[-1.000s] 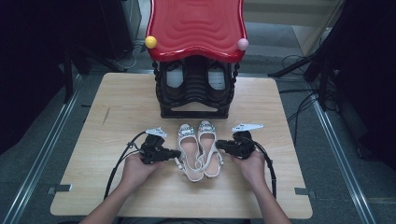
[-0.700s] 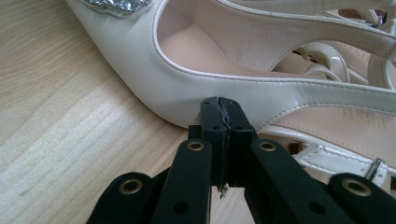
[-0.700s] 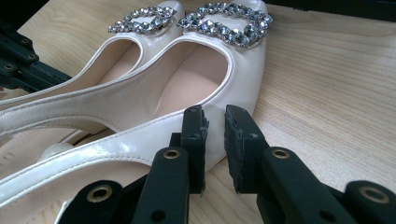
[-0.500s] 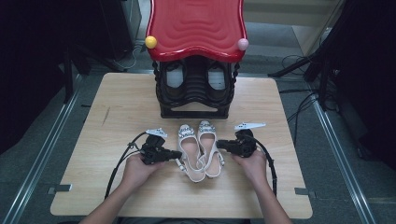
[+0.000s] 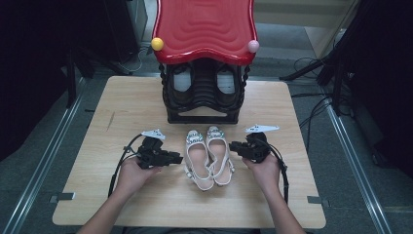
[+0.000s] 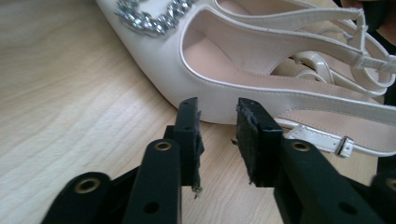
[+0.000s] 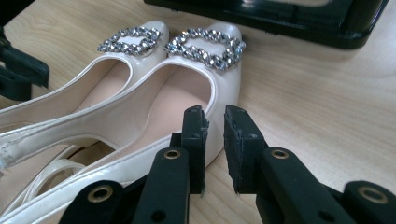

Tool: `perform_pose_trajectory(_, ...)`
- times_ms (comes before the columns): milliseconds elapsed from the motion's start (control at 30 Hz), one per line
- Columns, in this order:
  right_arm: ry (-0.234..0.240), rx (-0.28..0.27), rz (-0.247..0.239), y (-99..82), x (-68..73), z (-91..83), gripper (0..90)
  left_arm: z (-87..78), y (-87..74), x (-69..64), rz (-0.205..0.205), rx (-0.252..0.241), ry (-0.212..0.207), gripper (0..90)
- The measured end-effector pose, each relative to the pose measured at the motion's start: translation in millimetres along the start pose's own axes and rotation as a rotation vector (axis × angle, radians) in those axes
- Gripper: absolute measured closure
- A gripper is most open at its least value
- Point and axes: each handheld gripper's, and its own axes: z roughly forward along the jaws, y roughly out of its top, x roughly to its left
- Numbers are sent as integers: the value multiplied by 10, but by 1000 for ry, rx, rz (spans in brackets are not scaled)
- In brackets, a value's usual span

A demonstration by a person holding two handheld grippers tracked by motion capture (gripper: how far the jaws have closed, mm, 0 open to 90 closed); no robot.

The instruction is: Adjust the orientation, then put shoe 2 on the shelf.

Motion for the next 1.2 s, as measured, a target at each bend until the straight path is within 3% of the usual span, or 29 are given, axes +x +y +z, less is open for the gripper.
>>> perform_pose_trajectory(100,8,1,-11,19,50,-3,762,-75,2,42,5,-1,20,590)
perform_pose_trajectory(333,13,20,-3,73,144,4,722,-217,6,94,-5,-35,22,577)
perform_pose_trajectory(800,32,47,-3,156,326,71,677,-270,-1,129,3,-30,67,533)
perform_pose_trajectory(933,42,51,-3,173,381,107,666,-277,2,131,3,-32,62,530)
perform_pose_trajectory(1200,64,96,-12,281,499,197,635,-280,-1,131,9,-27,76,529)
